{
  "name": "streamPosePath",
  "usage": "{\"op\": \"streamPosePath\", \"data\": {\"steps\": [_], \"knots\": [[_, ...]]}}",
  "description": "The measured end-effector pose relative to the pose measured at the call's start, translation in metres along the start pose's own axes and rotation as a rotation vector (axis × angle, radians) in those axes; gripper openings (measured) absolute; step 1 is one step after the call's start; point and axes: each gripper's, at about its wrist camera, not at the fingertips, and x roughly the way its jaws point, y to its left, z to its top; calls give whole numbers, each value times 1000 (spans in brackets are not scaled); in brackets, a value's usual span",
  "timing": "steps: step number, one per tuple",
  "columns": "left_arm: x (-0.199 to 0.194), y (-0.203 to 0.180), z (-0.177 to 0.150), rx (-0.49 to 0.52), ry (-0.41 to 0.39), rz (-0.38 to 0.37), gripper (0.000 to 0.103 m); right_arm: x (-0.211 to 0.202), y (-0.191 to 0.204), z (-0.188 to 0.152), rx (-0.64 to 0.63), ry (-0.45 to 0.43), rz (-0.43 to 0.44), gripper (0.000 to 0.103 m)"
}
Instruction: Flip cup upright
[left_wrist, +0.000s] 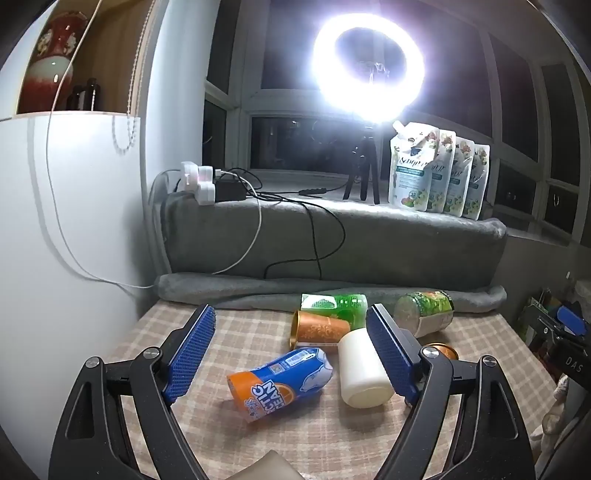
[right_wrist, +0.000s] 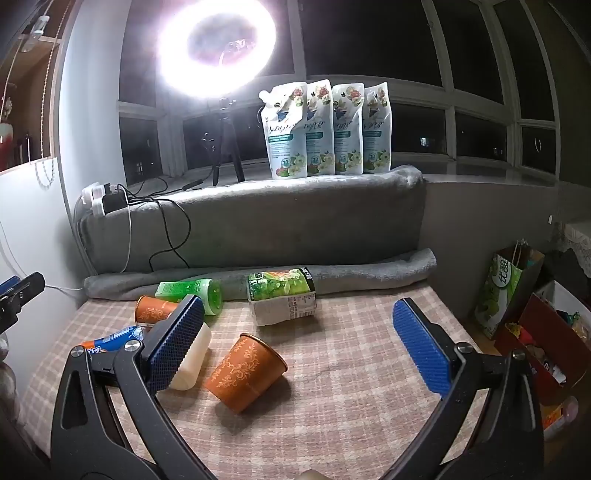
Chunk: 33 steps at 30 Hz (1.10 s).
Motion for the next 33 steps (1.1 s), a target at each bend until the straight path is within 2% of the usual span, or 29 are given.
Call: {"op": "streamPosePath", "data": {"steps": [33], "knots": [[0, -4, -2, 2, 10, -8, 84, 0, -4, -1, 22, 8, 7, 103]]}}
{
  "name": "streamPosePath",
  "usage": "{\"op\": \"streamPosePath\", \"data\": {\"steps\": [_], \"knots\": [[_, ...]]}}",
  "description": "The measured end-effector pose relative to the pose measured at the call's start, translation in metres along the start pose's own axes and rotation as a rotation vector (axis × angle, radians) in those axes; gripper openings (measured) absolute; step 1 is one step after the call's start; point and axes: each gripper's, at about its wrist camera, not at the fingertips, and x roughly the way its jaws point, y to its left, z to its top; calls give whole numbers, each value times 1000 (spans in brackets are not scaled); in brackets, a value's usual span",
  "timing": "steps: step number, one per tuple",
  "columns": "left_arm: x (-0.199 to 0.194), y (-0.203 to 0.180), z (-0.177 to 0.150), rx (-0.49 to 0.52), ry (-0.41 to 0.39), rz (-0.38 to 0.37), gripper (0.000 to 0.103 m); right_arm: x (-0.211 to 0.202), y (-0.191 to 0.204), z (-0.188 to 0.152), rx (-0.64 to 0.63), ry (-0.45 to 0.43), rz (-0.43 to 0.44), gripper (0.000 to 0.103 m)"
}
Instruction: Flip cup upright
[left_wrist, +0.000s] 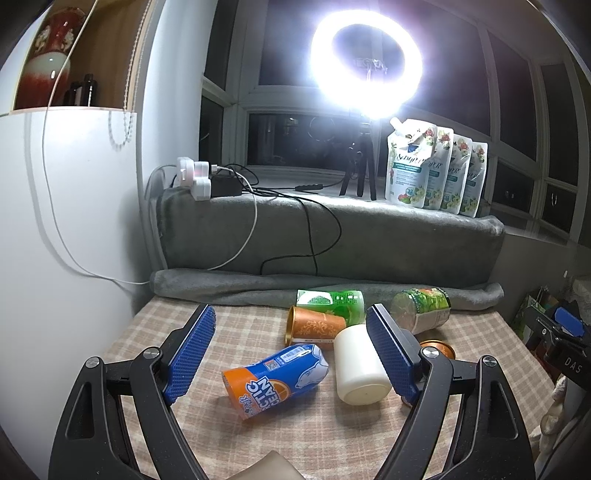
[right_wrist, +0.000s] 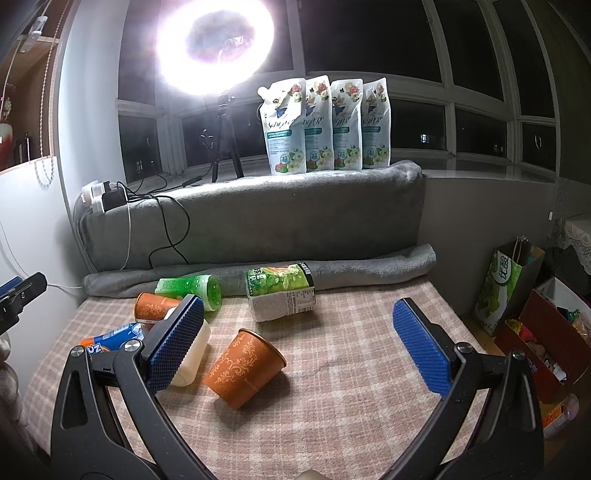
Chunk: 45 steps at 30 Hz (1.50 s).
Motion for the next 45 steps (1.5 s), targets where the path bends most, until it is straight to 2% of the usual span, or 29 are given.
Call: {"op": "streamPosePath", "data": {"steps": [40, 45], "knots": [[4, 0, -3, -12, 16, -12, 84, 2, 1, -2, -1, 4, 1, 103], [9, 7, -4, -31, 34, -37, 84, 5, 5, -9, -9, 13, 9, 103]]}}
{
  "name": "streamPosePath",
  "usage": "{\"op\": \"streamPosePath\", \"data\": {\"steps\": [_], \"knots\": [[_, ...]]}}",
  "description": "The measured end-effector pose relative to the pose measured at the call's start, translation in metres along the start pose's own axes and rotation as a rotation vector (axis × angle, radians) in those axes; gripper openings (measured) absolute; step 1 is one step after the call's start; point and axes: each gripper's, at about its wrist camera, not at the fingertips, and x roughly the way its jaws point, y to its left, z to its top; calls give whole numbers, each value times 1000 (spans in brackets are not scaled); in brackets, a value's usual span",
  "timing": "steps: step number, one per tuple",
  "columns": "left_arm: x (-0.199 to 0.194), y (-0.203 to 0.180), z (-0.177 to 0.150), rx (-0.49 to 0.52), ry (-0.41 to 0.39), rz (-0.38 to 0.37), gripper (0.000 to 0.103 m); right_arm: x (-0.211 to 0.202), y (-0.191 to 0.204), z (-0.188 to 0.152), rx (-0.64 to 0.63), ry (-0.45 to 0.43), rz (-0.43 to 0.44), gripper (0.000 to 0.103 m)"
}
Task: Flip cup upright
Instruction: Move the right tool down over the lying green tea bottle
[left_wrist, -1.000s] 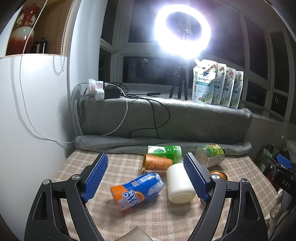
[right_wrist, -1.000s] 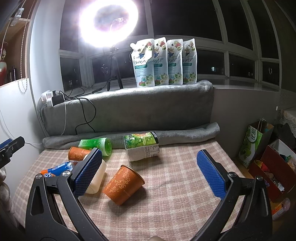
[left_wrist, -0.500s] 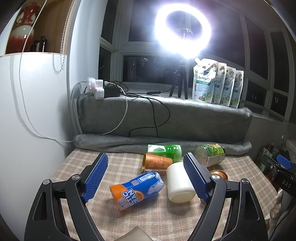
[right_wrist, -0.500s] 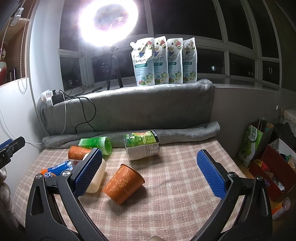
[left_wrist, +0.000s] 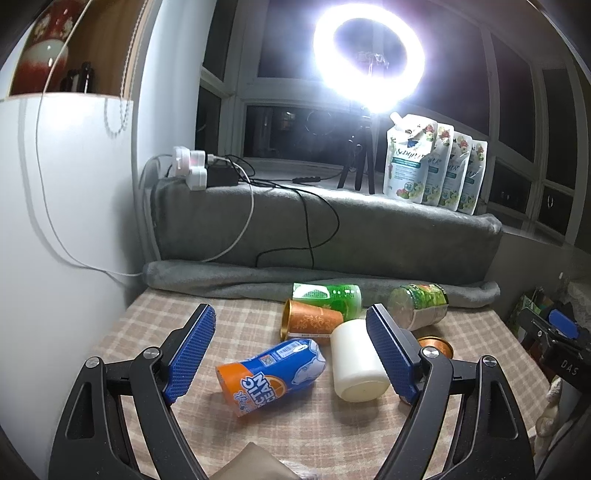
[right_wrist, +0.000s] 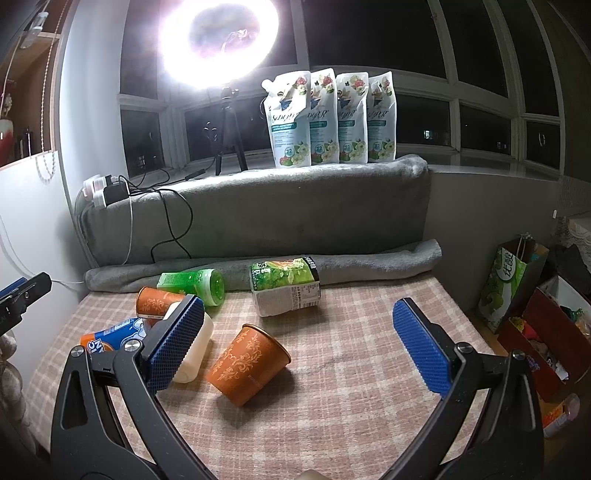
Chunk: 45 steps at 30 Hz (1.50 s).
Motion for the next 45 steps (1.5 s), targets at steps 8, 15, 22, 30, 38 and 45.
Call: {"op": "streamPosePath", "data": {"steps": [8, 15, 22, 30, 38, 45], "knots": [[21, 28, -12, -78, 129, -20, 84, 11, 3, 6, -31, 35, 50, 103], [32, 46, -27, -95, 225, -18, 84, 34, 21, 19, -153, 89, 149, 103], [34, 59, -38, -98, 275, -10, 82, 81, 57, 40, -392, 207, 300, 103], [34, 64, -47, -89, 296, 0, 82, 149, 110, 55, -662, 346, 379, 90], [38, 76, -50, -106, 312, 6, 82, 214, 159, 54, -819, 496, 456, 73], [45, 86, -54, -123, 332, 30, 82, 256, 189, 44, -953, 601, 511, 64]]}}
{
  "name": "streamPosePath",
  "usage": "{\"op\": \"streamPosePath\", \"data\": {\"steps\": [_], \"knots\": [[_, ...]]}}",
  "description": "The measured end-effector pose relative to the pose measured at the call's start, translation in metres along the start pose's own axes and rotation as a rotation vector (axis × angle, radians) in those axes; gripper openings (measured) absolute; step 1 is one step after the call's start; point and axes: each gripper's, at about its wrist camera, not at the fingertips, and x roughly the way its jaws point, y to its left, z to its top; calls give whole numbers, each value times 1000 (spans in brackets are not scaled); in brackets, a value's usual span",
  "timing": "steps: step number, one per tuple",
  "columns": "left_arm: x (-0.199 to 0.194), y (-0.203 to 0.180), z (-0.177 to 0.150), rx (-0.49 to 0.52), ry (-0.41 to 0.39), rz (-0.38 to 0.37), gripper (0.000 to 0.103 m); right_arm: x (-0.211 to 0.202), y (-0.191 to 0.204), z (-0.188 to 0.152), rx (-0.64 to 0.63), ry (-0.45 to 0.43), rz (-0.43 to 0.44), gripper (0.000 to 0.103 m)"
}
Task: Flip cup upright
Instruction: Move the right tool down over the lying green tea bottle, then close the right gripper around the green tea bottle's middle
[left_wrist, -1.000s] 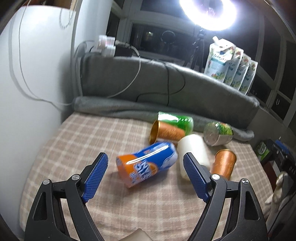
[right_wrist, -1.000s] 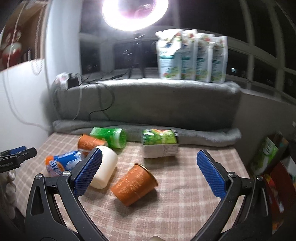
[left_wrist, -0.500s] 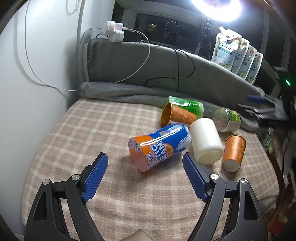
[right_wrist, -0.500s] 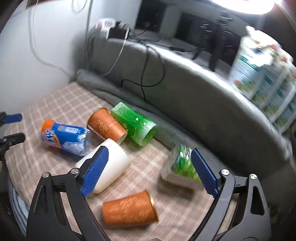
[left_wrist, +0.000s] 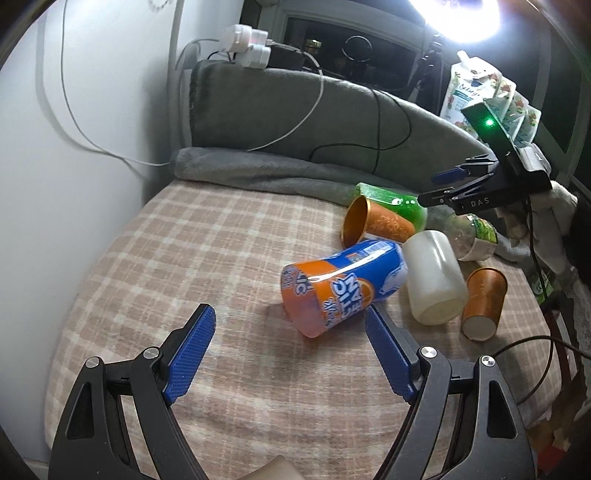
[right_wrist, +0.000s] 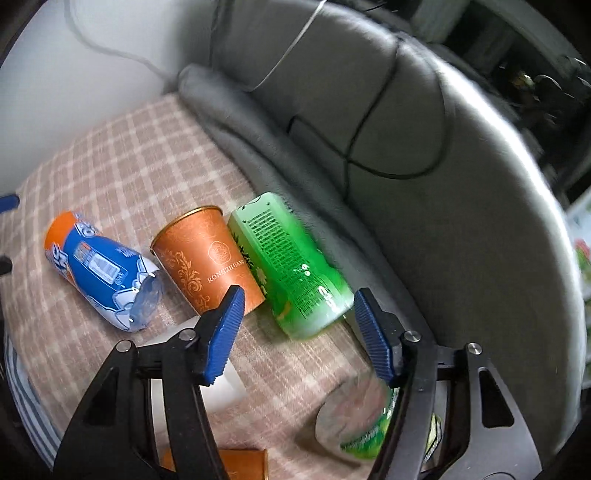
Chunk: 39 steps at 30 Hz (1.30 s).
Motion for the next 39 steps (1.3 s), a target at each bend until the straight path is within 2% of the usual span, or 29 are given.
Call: {"op": "streamPosePath", "data": {"steps": [6, 21, 26, 33, 39], "knots": [[8, 8, 3, -24, 15, 10, 82, 28, -2, 13, -73, 69, 51, 64], [20, 21, 7, -57, 34, 35, 82, 79, 5, 44, -226, 155, 106, 63], [20, 24, 7, -64, 35, 50, 82, 93, 7, 51, -223, 159, 141, 63], [21, 25, 6, -65, 37, 46, 82, 83, 7, 44, -196, 144, 140, 62], [17, 25, 6, -60, 20, 38, 82, 67, 5, 45, -145, 93, 126, 61]]}}
